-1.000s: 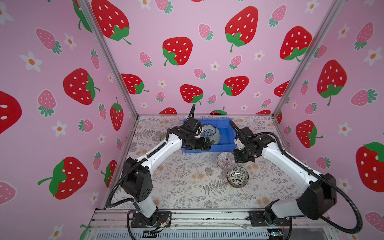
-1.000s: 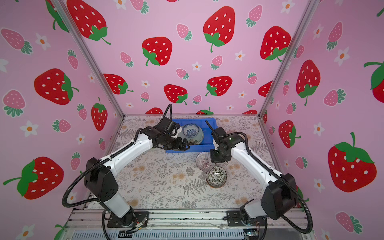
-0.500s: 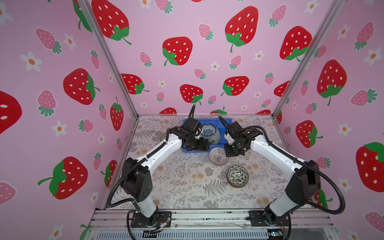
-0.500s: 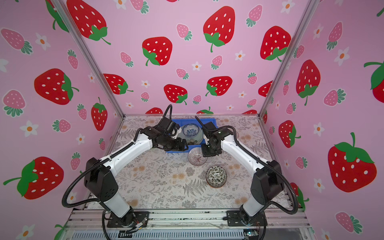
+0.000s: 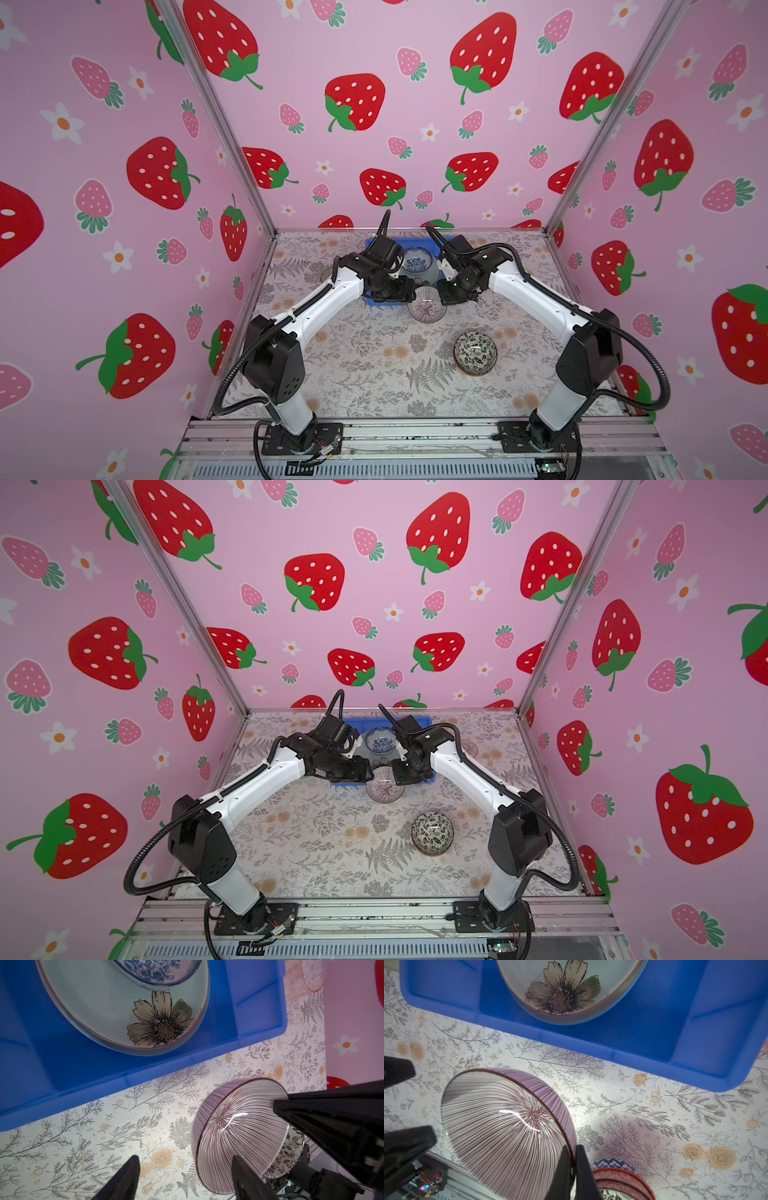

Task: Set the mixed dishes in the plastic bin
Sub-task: 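Carry the striped bowl toward the bin with the right gripper while the left grasps it, then hold the striped bowl with the left gripper while the right gripper releases and withdraws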

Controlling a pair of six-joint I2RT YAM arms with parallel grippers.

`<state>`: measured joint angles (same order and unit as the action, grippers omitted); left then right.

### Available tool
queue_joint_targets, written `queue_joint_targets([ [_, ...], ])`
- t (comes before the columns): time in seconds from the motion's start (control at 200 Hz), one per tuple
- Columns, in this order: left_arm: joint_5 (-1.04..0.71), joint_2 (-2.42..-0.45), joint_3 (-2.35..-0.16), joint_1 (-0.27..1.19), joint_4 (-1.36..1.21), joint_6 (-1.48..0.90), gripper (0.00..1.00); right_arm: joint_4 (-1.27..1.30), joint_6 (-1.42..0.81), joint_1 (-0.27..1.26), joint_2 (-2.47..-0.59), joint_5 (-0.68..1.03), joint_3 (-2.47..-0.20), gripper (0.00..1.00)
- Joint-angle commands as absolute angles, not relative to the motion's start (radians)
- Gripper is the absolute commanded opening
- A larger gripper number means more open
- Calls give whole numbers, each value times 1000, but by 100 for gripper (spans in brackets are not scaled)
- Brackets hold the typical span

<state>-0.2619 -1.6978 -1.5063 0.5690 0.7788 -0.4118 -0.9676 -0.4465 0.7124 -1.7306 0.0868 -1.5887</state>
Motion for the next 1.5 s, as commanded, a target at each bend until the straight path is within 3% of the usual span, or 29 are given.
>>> queue_joint_targets([
  [0.0, -243, -1719, -1537, 566, 810, -400, 70, -976, -434, 728, -1735, 94, -1643, 1],
  [0.685, -209, -1755, -1543, 566, 825, -402, 34, -956, -434, 757, -1759, 100, -1668, 1],
  [1.496, -212, -1773, -1549, 567, 833, -402, 8, -924, -430, 761, -1773, 153, -1677, 2],
])
